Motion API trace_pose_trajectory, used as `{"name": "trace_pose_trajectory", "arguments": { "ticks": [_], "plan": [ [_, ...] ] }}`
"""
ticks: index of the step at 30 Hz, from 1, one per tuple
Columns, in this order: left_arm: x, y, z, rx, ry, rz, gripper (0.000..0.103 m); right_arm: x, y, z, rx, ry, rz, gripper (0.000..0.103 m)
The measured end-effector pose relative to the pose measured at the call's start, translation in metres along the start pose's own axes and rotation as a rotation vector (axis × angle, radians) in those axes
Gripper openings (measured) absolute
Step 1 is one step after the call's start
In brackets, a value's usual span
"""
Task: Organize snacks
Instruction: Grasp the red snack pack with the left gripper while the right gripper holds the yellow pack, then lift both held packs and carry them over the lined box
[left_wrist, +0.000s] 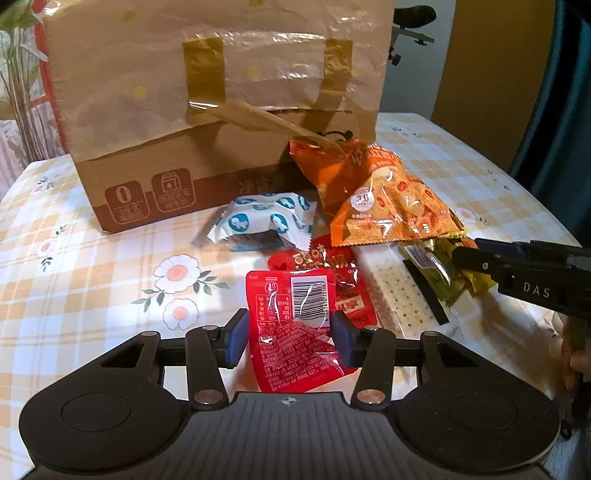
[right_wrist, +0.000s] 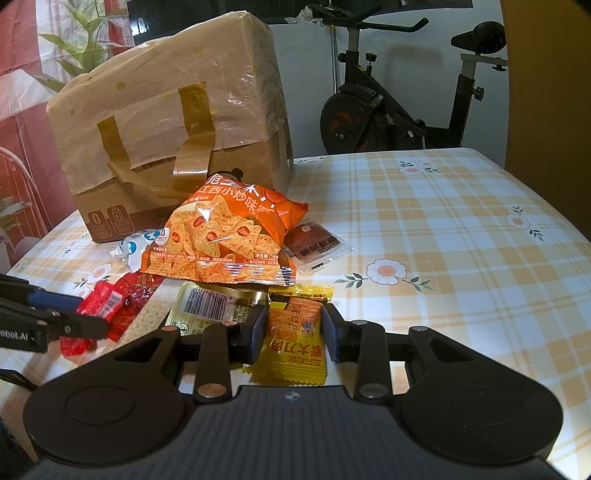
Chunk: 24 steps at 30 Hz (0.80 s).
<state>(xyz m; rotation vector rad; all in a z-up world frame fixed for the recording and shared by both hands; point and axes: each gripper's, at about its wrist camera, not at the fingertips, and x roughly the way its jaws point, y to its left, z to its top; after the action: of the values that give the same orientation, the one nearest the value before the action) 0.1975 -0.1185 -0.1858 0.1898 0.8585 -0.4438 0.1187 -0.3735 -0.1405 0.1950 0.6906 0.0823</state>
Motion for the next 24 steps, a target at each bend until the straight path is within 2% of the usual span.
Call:
{"name": "trace_pose_trajectory", "arguments": {
  "ticks": [15, 20, 24],
  "plan": [
    [-0.020, 0.007, 0.001, -0.027, -0.082, 0.000, 0.051, 0.001, 0.000, -0.001, 0.002, 0.004, -0.003, 0.036],
    [-0.032, 0.018, 0.004, -0.064, -0.133, 0.020, 0.051, -0.005, -0.003, 0.000, 0.014, 0.016, -0.046, 0.035],
    [-0.046, 0.030, 0.014, -0.088, -0.187, 0.032, 0.051, -0.016, -0.016, 0.005, 0.076, 0.003, -0.070, 0.035]
  ]
}}
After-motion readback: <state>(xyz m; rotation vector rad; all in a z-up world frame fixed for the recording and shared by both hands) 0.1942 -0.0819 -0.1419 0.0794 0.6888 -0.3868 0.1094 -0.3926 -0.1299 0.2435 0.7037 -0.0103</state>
